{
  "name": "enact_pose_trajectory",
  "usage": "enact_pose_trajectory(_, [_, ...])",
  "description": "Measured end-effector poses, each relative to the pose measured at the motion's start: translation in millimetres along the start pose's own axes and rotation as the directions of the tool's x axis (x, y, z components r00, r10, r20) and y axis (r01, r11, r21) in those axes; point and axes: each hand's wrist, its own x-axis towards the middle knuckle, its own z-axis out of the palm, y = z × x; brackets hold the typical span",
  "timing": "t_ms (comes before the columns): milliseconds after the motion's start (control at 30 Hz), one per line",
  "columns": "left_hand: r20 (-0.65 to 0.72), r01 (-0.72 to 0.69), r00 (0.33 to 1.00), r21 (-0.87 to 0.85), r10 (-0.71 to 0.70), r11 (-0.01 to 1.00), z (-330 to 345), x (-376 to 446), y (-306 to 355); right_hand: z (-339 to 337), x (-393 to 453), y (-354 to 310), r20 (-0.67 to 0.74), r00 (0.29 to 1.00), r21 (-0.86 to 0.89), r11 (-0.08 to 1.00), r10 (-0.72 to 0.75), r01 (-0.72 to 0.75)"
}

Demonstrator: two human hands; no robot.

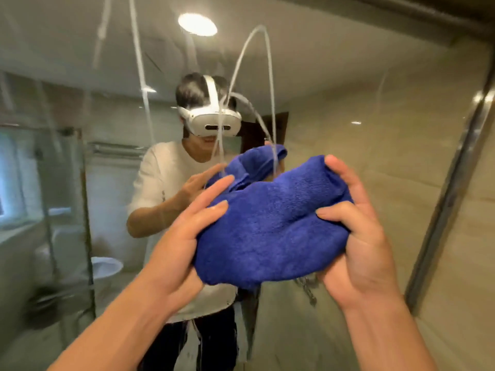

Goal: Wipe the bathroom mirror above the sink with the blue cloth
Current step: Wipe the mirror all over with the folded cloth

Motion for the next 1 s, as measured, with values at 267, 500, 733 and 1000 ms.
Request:
enact_pose_trajectory(267, [-0.097,-0.151,0.983,0.069,0.157,0.986,-26,-2,76,77,48,-4,0.186,0.982,-0.083,0.996,-0.008,0.024])
enact_pose_trajectory(500, [-0.236,-0.505,0.781,0.305,0.578,0.807,-51,-26,168,169,48,-5,0.296,0.955,-0.224,0.97,-0.021,0.09])
enact_pose_trajectory(733, [-0.236,-0.592,0.624,0.48,0.745,0.647,-93,-26,258,265,75,3,0.383,0.911,-0.353,0.936,0.15,-0.006])
enact_pose_trajectory(1000, [-0.174,-0.512,0.446,0.755,0.878,0.41,-161,-20,317,346,94,42,0.514,0.821,-0.502,0.863,0.247,0.055])
